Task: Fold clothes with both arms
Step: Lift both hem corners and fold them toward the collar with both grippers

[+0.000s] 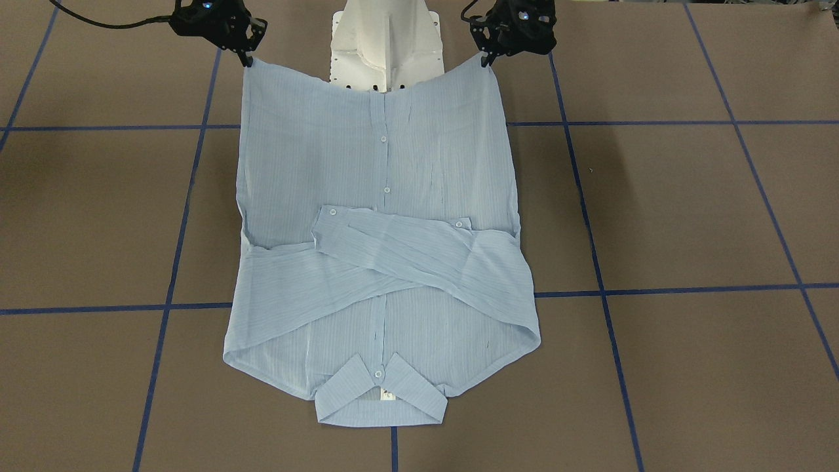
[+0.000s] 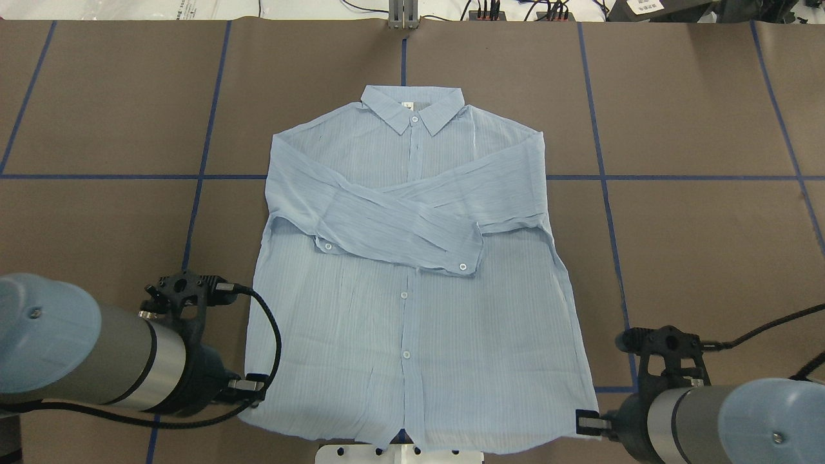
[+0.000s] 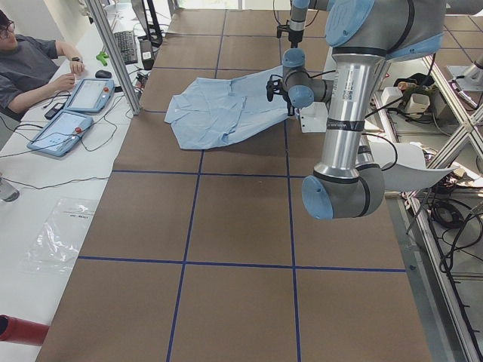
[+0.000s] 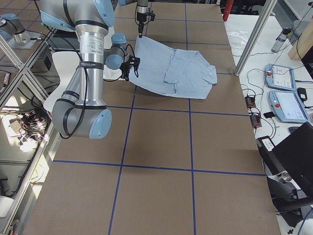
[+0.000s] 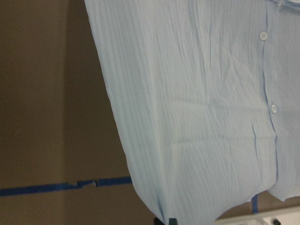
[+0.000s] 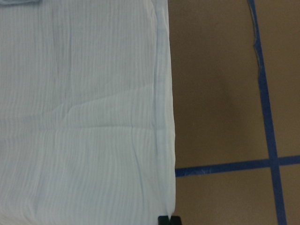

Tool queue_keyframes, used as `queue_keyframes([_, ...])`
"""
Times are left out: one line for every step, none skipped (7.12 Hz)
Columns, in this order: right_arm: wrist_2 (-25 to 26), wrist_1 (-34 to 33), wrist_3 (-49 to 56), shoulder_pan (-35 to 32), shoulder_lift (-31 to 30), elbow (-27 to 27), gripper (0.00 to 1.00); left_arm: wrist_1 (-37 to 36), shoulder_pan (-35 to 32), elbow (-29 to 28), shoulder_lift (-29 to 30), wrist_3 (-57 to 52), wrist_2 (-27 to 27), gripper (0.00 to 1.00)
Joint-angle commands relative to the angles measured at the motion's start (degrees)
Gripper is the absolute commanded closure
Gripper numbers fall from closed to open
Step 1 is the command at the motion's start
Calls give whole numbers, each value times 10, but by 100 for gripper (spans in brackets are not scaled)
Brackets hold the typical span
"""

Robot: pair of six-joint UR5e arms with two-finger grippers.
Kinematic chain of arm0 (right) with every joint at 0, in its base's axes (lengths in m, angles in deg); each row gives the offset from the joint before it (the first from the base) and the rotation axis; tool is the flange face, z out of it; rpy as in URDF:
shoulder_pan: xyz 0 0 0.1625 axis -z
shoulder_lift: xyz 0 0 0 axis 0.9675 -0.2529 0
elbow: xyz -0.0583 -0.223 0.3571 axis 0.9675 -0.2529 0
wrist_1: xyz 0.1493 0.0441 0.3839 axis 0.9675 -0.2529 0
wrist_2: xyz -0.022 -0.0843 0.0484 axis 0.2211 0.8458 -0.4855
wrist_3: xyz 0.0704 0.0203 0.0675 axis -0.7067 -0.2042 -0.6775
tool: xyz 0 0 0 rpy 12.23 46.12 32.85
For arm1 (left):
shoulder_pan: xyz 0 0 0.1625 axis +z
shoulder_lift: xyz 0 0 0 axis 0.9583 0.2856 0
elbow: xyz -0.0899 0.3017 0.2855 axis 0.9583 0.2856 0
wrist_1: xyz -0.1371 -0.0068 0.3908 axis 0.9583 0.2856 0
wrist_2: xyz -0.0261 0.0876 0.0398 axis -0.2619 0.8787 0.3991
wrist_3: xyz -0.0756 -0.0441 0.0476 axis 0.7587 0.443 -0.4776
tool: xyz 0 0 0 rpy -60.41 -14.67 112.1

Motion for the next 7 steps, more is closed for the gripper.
queue_keyframes([-39, -85, -1, 21, 5, 103, 100, -25, 22, 54, 4, 17, -40, 100])
queue_keyframes([-44, -109, 0, -12, 15, 100, 100, -25, 13, 50, 10, 25, -37, 100])
queue_keyframes([-45, -130, 5, -64, 56, 84, 100, -26, -26, 29, 16, 22, -31, 100])
queue_keyframes([-46, -152, 9, -120, 107, 65, 100, -26, -85, 16, 23, 12, -31, 100])
queue_keyframes([-47, -164, 11, -168, 164, 27, 100, -26, -127, 3, 33, 5, -31, 100])
queue_keyframes([-47, -164, 37, -220, 221, -22, 100, -27, -181, -30, 66, -13, -31, 100])
queue_keyframes([-42, -162, 88, -269, 244, -63, 100, -26, -221, -71, 101, -17, -28, 100])
